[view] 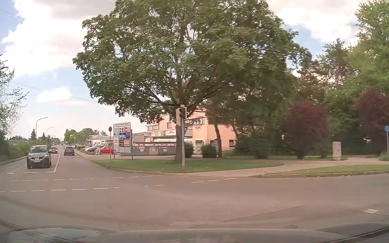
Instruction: Follow the waypoints while adhering to traffic rules and regulations
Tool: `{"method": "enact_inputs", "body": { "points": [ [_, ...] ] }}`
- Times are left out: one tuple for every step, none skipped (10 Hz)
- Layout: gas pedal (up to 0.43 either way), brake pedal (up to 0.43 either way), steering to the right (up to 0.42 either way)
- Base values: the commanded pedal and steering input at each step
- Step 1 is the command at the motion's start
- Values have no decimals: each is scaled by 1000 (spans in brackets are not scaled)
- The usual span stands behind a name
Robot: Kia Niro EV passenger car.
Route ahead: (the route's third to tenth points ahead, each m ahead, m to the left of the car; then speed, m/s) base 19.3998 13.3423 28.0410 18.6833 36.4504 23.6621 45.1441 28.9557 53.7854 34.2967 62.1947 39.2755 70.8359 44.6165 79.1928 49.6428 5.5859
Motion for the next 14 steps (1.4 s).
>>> {"method": "enact_inputs", "body": {
  "points": [
    [157, 18, -374],
    [157, 18, -367],
    [157, 18, -360],
    [157, 18, -351],
    [157, 18, -332],
    [157, 18, -301],
    [157, 18, -270],
    [157, 18, -224],
    [157, 18, -199],
    [157, 18, -180],
    [157, 18, -167],
    [157, 18, -145],
    [157, 18, -109],
    [157, 18, -72]
  ]
}}
